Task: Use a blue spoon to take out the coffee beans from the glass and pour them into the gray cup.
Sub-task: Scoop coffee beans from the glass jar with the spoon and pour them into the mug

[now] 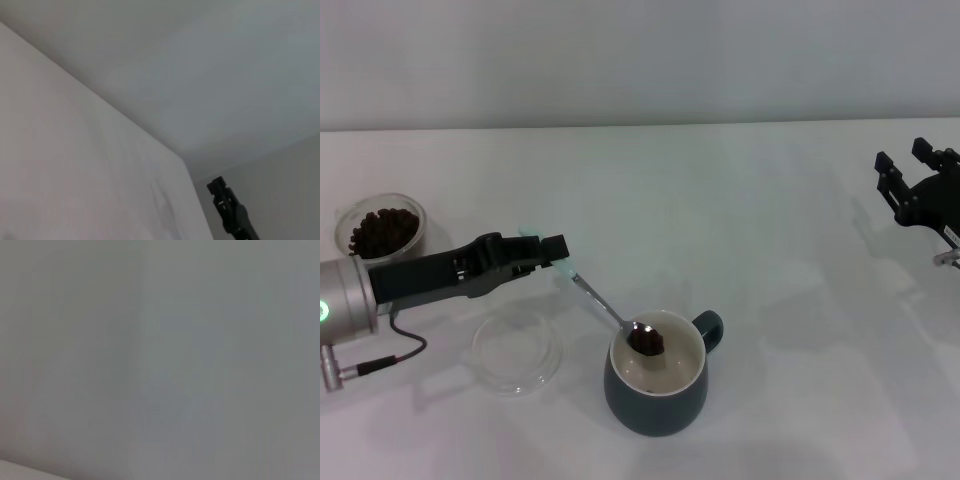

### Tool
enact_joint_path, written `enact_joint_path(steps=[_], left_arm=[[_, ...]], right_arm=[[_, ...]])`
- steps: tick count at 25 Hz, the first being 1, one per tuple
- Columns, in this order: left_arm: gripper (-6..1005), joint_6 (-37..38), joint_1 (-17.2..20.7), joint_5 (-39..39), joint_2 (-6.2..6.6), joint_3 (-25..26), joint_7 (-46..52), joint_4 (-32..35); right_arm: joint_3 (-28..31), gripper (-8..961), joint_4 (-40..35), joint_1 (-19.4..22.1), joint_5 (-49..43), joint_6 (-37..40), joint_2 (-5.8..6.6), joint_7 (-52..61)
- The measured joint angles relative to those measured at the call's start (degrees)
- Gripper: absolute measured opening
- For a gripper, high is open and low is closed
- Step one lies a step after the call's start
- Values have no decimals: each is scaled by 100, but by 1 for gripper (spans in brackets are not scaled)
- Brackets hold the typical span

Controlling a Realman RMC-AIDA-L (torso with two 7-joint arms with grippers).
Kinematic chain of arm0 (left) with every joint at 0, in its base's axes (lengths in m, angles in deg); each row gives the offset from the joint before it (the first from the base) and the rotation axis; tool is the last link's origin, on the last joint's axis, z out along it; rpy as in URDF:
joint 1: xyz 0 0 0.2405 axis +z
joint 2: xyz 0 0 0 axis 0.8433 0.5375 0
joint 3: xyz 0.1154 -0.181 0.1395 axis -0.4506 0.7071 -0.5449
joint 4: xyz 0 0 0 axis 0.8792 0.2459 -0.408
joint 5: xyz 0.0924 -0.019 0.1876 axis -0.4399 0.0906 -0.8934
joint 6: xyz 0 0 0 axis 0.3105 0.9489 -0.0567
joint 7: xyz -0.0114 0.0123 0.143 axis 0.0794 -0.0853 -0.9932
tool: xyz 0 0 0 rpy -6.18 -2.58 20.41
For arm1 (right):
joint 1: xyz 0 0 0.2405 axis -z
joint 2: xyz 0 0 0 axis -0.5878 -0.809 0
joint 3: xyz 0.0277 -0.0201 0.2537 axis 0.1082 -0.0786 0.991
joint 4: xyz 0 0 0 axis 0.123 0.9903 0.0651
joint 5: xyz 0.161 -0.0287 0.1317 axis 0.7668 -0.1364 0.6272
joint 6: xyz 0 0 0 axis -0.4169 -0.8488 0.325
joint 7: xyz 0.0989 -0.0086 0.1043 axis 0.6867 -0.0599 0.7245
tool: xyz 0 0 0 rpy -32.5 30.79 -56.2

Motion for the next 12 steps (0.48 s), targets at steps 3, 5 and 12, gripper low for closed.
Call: enact_joint_path(steps=[3, 5, 12], left_arm=[[128, -13, 22, -83, 30, 3, 76, 134], [128, -22, 45, -131, 43, 2, 102, 255], [127, -67, 66, -336, 46, 14, 68, 701]], right_arm=[[55, 499, 10, -1, 4, -2, 0, -1], [69, 499, 16, -2, 5, -3, 0, -2], [72, 499, 1, -3, 4, -12, -7, -4]])
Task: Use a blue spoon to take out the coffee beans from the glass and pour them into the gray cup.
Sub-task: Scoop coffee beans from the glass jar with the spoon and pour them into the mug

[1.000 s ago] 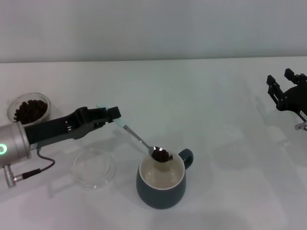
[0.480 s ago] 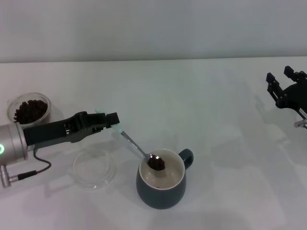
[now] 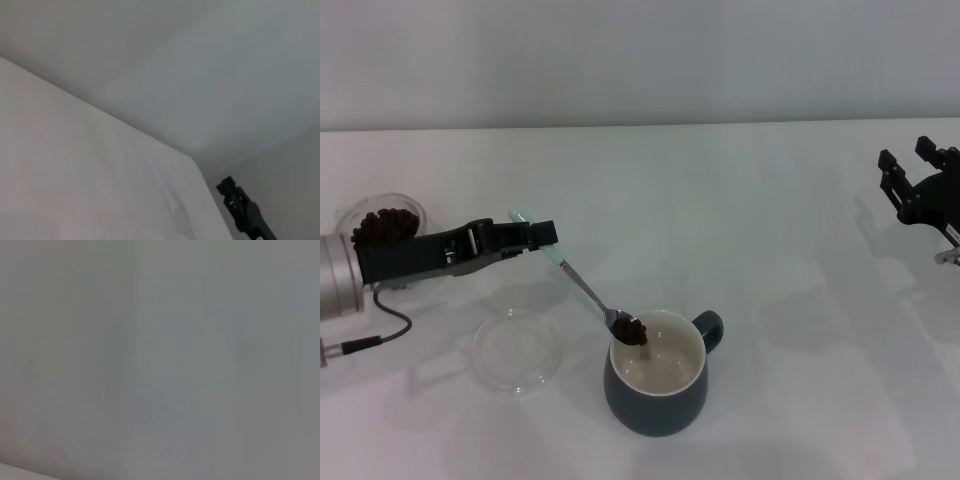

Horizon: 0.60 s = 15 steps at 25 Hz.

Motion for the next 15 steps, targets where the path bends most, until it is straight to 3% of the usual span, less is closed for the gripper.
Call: enact_joint_path(steps=[15], left_arm=[[127, -34, -652, -836, -110, -47, -153, 74]], right_arm=[[0, 499, -4, -17, -2, -7, -3, 11]])
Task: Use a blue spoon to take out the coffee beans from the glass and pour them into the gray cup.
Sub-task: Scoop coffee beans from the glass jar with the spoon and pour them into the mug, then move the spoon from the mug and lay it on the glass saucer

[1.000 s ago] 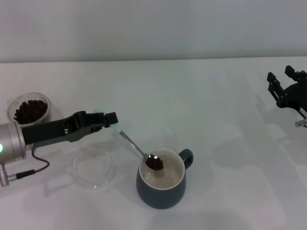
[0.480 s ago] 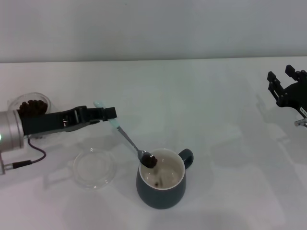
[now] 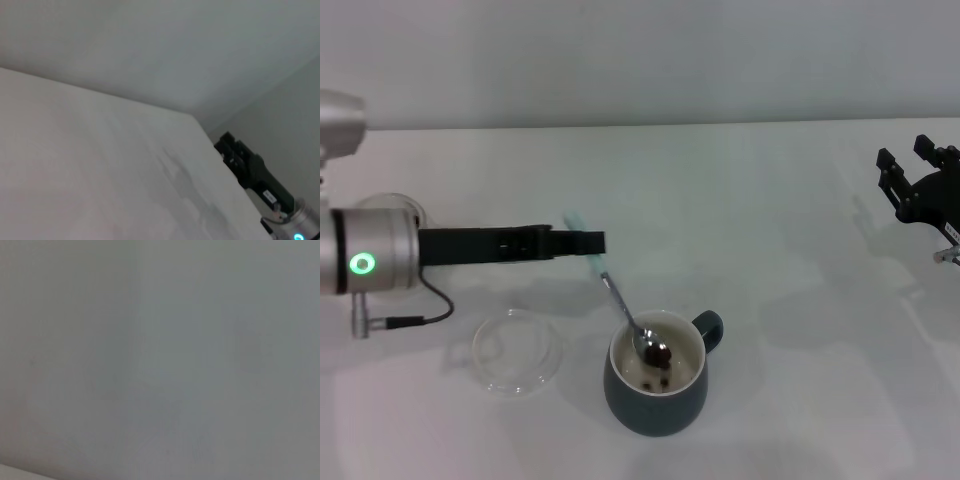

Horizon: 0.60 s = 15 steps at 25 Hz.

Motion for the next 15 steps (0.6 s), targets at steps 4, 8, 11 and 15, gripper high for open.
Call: enact_joint_path(steps=[4, 8, 11, 15], left_arm=[[127, -50, -216, -434, -90, 2, 6, 164], [128, -60, -208, -740, -219, 20, 60, 533], [128, -71, -168, -854, -262, 28, 123, 759], [128, -73, -149, -845, -270, 37, 119, 859]], right_arm=[[41, 499, 2, 0, 0, 0, 0, 2], [51, 499, 3, 1, 0, -4, 0, 5], [53, 499, 3, 1, 0, -27, 0, 1], [57, 499, 4, 0, 0, -47, 0, -2]])
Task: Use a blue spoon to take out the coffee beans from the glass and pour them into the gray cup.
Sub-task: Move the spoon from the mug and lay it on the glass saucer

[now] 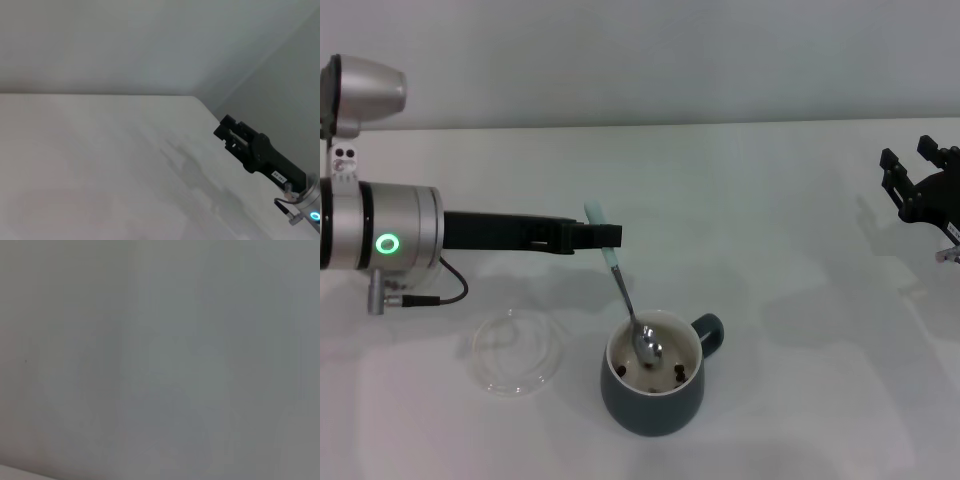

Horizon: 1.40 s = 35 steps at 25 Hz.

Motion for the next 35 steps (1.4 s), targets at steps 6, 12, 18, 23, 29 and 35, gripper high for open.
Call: enact_joint_path(steps=[6, 12, 18, 23, 29, 35], left_arm=[[127, -5, 77, 3, -30, -54, -4, 295], [128, 3, 59, -65, -24, -194, -24, 557], [128, 96, 74, 68, 5, 90, -1, 606], [127, 549, 108, 390, 86, 603, 34, 599], [128, 668, 364, 576, 190, 795, 88, 610], [127, 573, 654, 429, 262, 1068, 12, 604]], right_arm=[[5, 499, 0, 0, 0, -3, 0, -2], [5, 499, 0, -6, 0, -4, 0, -5], [5, 499, 8, -9, 0, -4, 0, -7], [4, 499, -1, -20, 0, -5, 0, -8], [4, 499, -8, -61, 0, -72, 0, -9], [4, 499, -10, -139, -9, -165, 0, -10]])
